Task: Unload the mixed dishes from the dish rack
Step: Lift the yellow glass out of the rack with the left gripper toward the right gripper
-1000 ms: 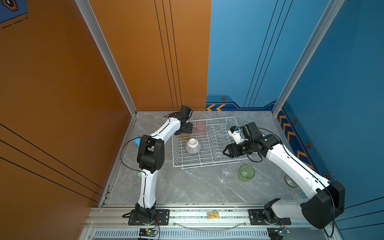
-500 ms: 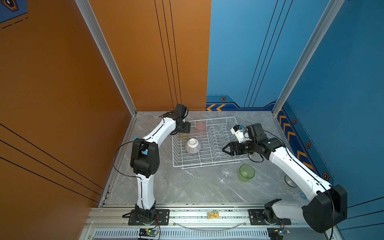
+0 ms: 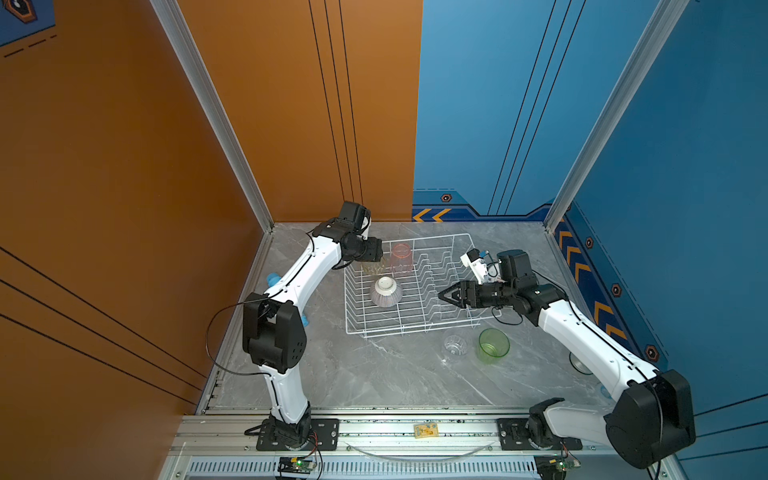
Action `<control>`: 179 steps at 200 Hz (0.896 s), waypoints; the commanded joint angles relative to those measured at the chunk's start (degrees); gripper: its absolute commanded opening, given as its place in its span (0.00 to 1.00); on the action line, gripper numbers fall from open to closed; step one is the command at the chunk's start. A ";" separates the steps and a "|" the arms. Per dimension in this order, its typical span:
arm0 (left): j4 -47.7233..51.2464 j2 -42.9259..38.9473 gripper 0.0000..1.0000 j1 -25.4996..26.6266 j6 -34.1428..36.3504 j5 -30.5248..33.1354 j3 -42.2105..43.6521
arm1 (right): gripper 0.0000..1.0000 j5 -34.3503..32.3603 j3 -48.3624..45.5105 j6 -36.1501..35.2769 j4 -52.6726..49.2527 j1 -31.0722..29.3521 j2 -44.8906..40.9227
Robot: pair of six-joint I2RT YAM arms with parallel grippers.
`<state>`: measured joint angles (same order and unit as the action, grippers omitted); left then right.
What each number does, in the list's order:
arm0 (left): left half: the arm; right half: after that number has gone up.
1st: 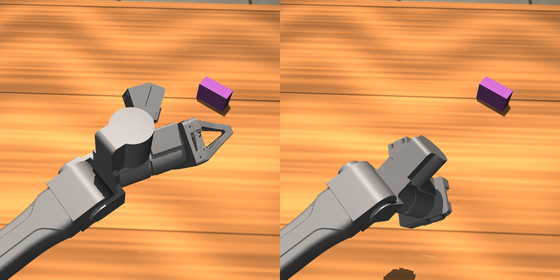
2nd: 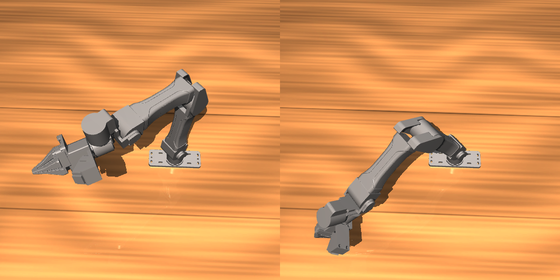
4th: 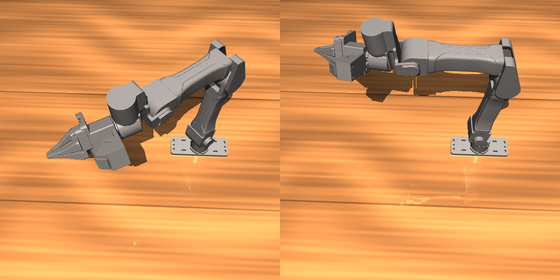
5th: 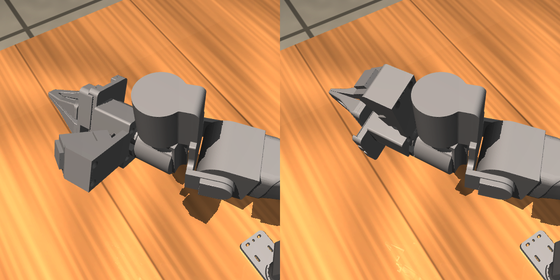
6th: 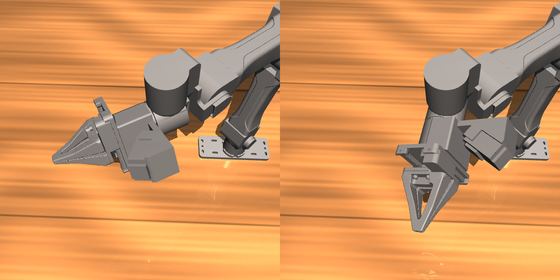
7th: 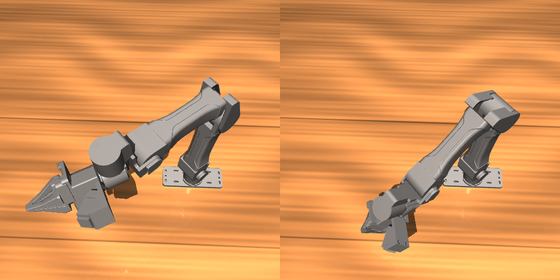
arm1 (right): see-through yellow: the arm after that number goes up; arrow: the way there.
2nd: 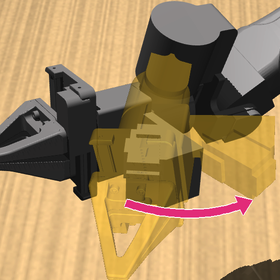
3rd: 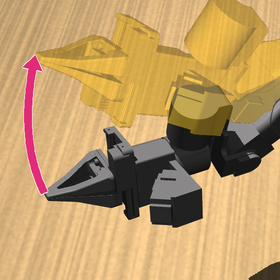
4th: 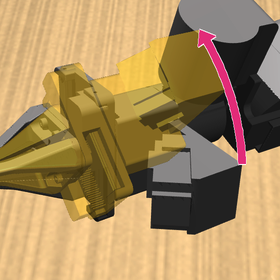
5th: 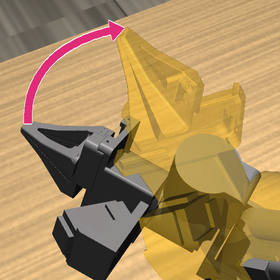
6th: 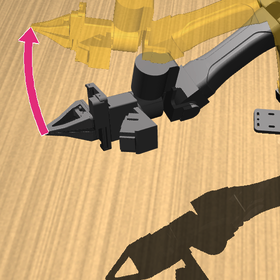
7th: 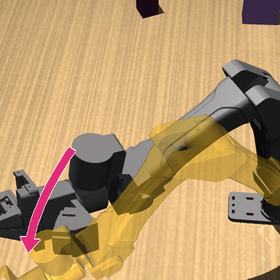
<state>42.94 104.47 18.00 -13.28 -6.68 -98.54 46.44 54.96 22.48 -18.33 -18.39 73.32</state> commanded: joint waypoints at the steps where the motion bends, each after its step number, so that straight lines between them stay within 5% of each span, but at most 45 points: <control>1: 1.13 -4.23 0.44 0.29 -0.06 -5.57 1.06 | 0.73 6.39 -2.68 6.29 10.55 0.78 -0.76; 102: 1.15 -12.41 0.44 6.32 -1.57 -18.89 0.90 | 0.59 12.84 -13.20 37.23 59.24 0.79 4.34; 179: -2.95 -14.22 0.44 8.79 -3.70 -27.72 1.13 | 0.49 12.47 -13.67 48.74 78.08 -0.06 9.10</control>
<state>43.29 92.12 26.20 -15.31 -28.25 -97.51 57.98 41.39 66.48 50.33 -17.76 81.62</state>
